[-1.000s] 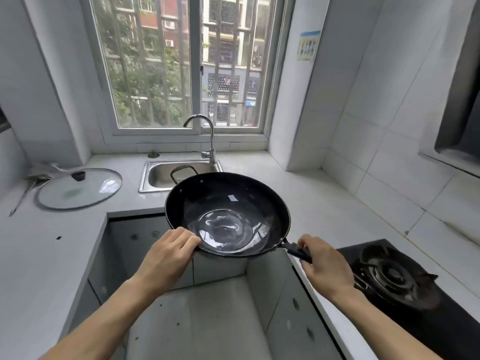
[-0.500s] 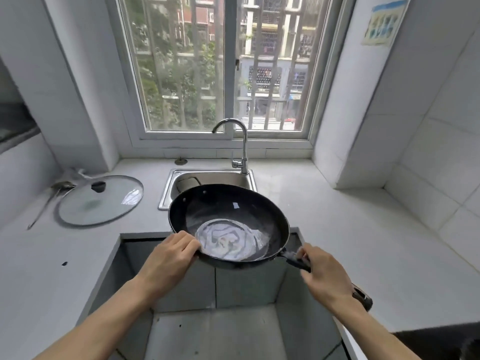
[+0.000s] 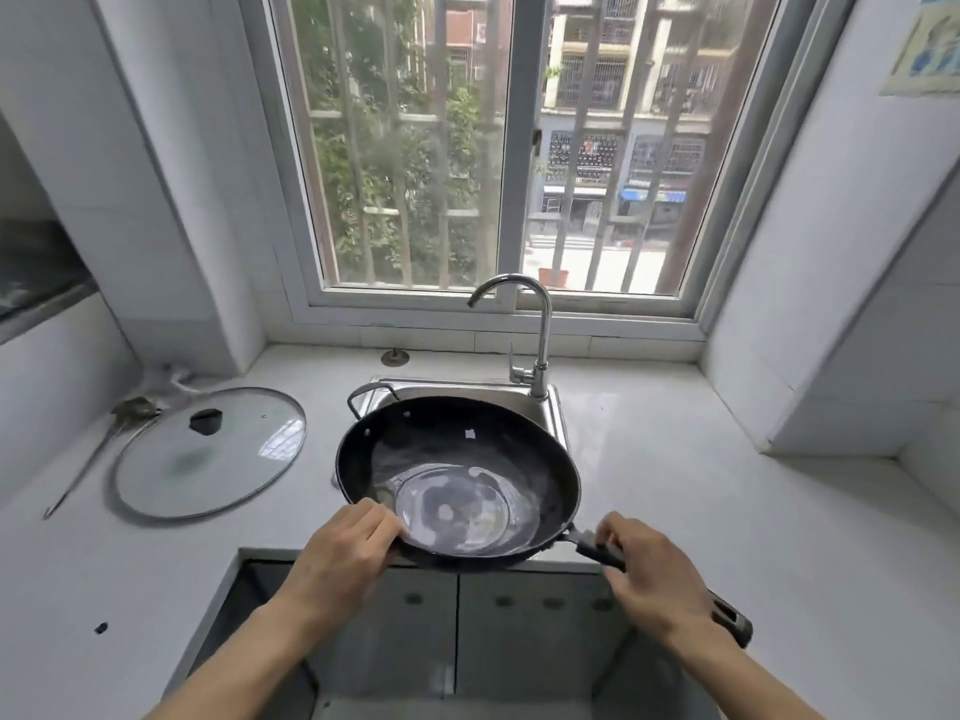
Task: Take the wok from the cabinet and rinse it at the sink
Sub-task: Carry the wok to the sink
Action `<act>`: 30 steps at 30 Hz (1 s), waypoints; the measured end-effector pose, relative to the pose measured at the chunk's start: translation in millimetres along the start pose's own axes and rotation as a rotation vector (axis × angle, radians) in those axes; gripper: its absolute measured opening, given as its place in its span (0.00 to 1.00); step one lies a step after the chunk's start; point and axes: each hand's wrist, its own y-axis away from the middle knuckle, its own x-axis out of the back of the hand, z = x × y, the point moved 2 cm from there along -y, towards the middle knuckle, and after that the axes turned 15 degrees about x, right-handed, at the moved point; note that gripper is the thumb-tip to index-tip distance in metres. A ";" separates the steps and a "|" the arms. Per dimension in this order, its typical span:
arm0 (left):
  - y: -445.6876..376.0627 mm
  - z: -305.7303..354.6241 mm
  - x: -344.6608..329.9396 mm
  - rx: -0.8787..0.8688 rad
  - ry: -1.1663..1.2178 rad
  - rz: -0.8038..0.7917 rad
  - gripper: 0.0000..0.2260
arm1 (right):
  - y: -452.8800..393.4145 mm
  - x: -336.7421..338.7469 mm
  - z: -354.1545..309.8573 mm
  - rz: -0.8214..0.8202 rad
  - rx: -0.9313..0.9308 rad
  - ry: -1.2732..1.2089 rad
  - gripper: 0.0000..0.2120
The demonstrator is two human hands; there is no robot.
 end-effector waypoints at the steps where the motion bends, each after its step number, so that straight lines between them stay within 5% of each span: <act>1: -7.2 -10.4 -7.1 0.006 0.018 0.002 0.08 | -13.7 -4.9 -0.5 -0.006 0.002 0.015 0.12; 5: -40.7 -58.5 -35.0 -0.002 0.059 0.008 0.04 | -69.9 -20.7 -7.9 -0.024 0.001 0.078 0.13; 14: -103.2 -147.6 -82.4 0.057 0.128 -0.121 0.13 | -160.7 -45.2 -24.4 -0.059 -0.076 0.141 0.11; 30: -152.3 -161.2 -129.8 0.073 0.148 -0.154 0.06 | -226.2 -85.5 35.1 -0.148 -0.087 0.093 0.12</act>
